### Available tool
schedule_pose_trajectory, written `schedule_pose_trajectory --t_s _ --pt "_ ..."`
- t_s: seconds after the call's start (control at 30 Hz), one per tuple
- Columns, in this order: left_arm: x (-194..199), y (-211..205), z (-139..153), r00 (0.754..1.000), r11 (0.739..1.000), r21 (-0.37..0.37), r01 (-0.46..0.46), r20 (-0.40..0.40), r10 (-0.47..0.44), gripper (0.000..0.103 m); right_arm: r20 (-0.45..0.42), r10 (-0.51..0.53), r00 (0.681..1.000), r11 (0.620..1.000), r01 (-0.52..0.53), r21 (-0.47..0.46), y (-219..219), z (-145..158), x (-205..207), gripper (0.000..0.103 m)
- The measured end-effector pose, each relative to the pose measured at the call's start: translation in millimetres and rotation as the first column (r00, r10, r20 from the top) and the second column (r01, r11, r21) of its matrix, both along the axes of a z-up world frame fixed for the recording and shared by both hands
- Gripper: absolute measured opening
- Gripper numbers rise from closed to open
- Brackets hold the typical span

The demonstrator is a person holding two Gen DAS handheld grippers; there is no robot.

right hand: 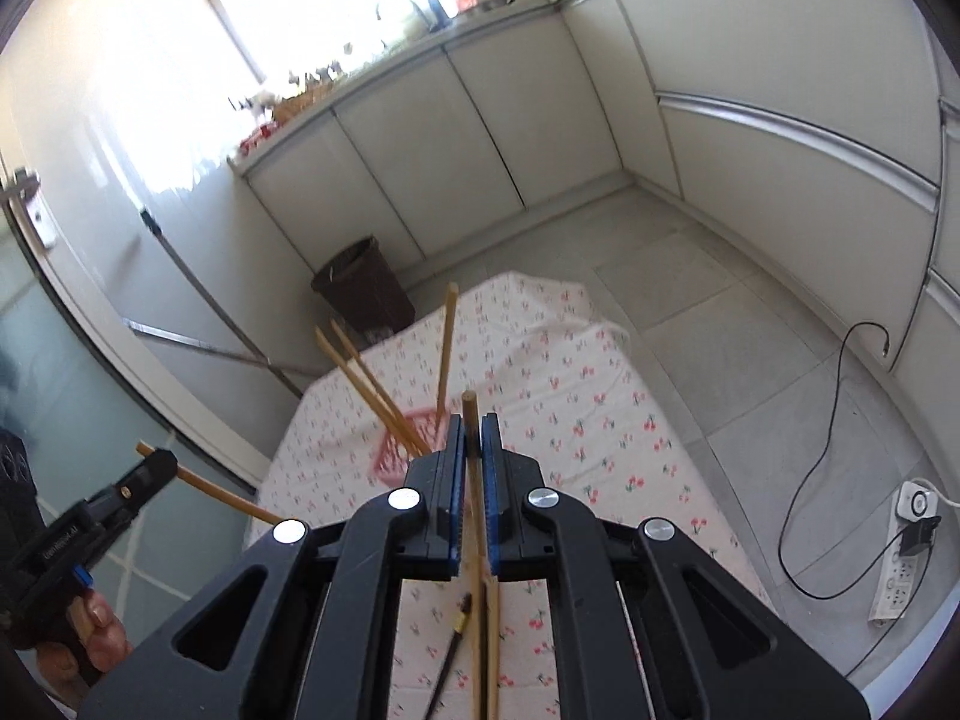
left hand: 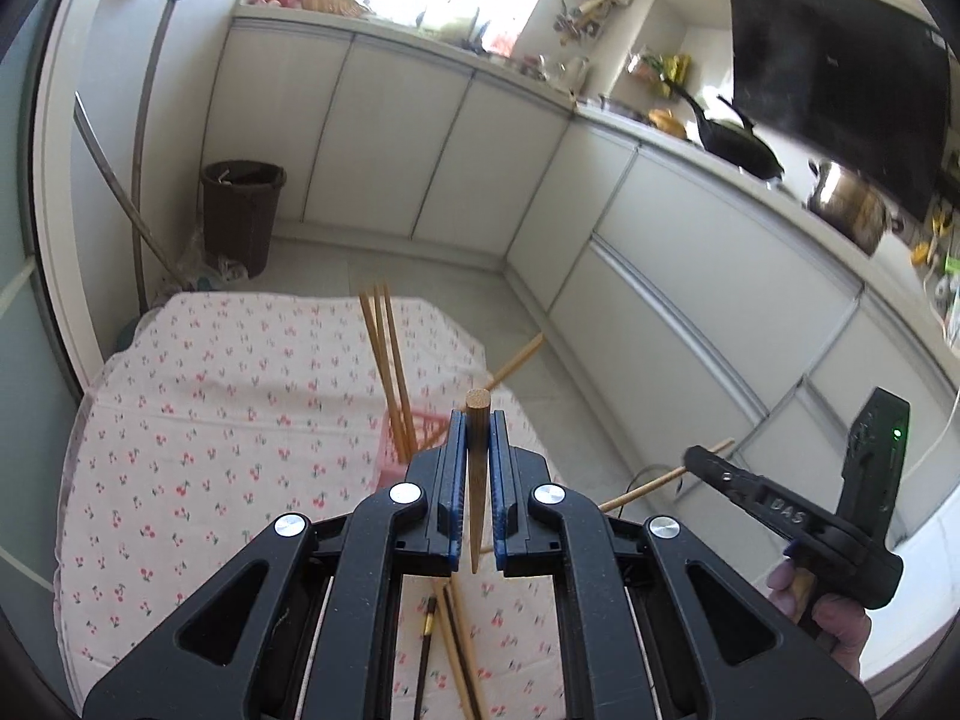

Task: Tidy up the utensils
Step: 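Lift the chopstick with the left tool and drop it into the pink holder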

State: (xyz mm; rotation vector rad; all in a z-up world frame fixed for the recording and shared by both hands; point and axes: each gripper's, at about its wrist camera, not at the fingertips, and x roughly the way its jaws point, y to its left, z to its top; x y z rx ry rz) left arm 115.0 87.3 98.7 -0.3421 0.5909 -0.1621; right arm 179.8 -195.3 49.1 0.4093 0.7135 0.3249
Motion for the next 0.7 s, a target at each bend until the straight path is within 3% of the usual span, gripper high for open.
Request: schedule_pose_trajectory --t_s 0.2,0.4,0.53,0.7 --pt "11.7 14.5 37.1 0.995 0.997 -0.052 -0.059 0.078 0.063 0.007 0.108 -0.043 0.993 0.997 0.036 0.062 -11.0 56.0 15.7 0.006" --pt "28.6 22.9 62.2 0.983 0.991 -0.050 -0.126 0.129 0.131 0.007 0.227 -0.062 0.972 0.996 0.046 0.074 -9.0 100.2 23.0 0.006" --pt "40.7 23.1 65.1 0.977 0.987 -0.015 -0.158 0.141 0.159 0.007 0.237 -0.063 0.969 0.996 0.045 0.080 -5.9 98.6 29.6 0.006" --pt "62.0 21.3 47.1 0.979 0.984 0.026 -0.179 0.099 0.176 0.007 0.182 -0.058 0.982 0.995 0.042 0.088 1.2 82.8 50.0 0.006"
